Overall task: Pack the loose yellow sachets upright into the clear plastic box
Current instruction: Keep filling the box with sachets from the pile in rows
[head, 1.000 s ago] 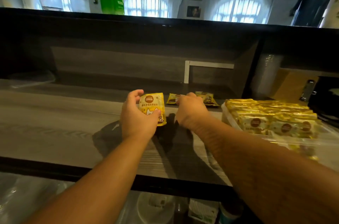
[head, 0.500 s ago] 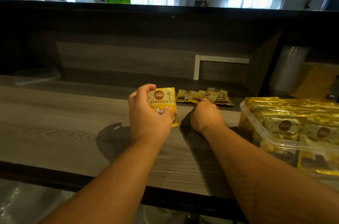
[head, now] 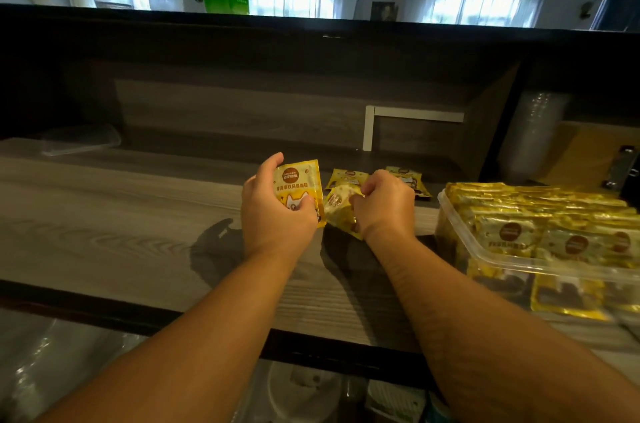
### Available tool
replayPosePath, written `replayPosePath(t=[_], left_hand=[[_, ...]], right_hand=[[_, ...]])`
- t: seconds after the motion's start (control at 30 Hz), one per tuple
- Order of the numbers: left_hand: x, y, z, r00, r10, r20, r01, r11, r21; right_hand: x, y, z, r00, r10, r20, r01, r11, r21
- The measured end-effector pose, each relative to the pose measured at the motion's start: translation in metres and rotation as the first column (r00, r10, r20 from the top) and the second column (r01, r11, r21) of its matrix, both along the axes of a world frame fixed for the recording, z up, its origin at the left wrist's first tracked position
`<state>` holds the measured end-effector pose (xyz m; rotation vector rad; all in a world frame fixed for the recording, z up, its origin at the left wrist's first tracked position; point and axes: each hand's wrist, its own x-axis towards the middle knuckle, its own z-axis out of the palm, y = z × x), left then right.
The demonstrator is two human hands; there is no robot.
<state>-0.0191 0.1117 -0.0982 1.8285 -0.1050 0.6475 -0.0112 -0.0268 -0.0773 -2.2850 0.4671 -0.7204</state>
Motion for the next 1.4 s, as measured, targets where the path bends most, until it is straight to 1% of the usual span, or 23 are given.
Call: replayPosePath(t=[0.1,0.17,0.23,0.3,0.37,0.47,0.5,0.57,0.63,0.7,0.77,0.83,0.93,1.0,1.13,1.23,1.4], left_hand=[[-0.005,-0.002,0.003,0.999,0.041,0.003,-0.041,0.998,0.053],[-0.011,-0.003,0.006,0.998,0.055,0.015,-0.056,0.994,0.096],[-0.018,-0.005,0.008,0.999,0.050,0.020,-0.052,0.990,0.129],[-0.021,-0.005,0.011,0.998,0.056,0.028,-0.059,0.988,0.146],[-0.024,-0.007,0.015,0.997,0.070,0.027,-0.074,0.985,0.154],[-0.030,-0.012,0.019,0.998,0.056,0.032,-0.061,0.985,0.160],[-0.033,-0.015,0.021,0.998,0.049,0.034,-0.054,0.988,0.141],[-0.042,-0.026,0.028,0.999,0.023,0.047,-0.026,0.998,0.054],[-0.051,-0.042,0.039,0.997,-0.035,0.071,0.039,0.997,-0.061],[-0.060,-0.062,0.053,0.986,-0.097,0.136,0.114,0.986,-0.126],[-0.071,-0.081,0.066,0.969,-0.161,0.185,0.191,0.970,-0.153],[-0.082,-0.100,0.076,0.950,-0.239,0.199,0.269,0.952,-0.144],[-0.098,-0.125,0.086,0.917,-0.362,0.169,0.379,0.922,-0.076],[-0.106,-0.139,0.089,0.900,-0.419,0.123,0.424,0.905,-0.023],[-0.112,-0.160,0.089,0.912,-0.408,0.038,0.401,0.907,0.126],[-0.114,-0.170,0.087,0.914,-0.407,-0.004,0.396,0.887,0.237],[-0.119,-0.180,0.085,0.904,-0.423,-0.054,0.415,0.843,0.342]], right_hand=[[-0.007,0.009,0.005,0.994,0.083,-0.076,-0.080,0.996,0.035],[-0.015,0.014,0.015,0.968,0.131,-0.216,-0.125,0.991,0.040],[-0.025,0.014,0.029,0.923,0.167,-0.346,-0.188,0.982,-0.028],[-0.038,0.010,0.047,0.890,0.185,-0.416,-0.254,0.960,-0.116],[-0.055,-0.001,0.062,0.905,0.207,-0.372,-0.265,0.958,-0.112],[-0.082,-0.029,0.073,0.943,0.290,-0.166,-0.297,0.955,-0.019],[-0.090,-0.040,0.074,0.946,0.309,-0.098,-0.310,0.951,0.001],[-0.104,-0.063,0.073,0.950,0.311,0.024,-0.311,0.950,0.035],[-0.118,-0.084,0.073,0.943,0.303,0.138,-0.320,0.940,0.123],[-0.134,-0.104,0.076,0.929,0.273,0.249,-0.326,0.923,0.206],[-0.150,-0.124,0.081,0.906,0.235,0.353,-0.330,0.913,0.239],[-0.164,-0.145,0.084,0.887,0.226,0.402,-0.335,0.915,0.224],[-0.179,-0.175,0.079,0.887,0.257,0.384,-0.341,0.925,0.167],[-0.186,-0.192,0.072,0.904,0.236,0.356,-0.306,0.939,0.154],[-0.194,-0.215,0.060,0.940,0.215,0.265,-0.252,0.961,0.116],[-0.194,-0.226,0.055,0.955,0.219,0.200,-0.244,0.963,0.115],[-0.192,-0.234,0.049,0.972,0.231,0.052,-0.229,0.973,-0.032]])
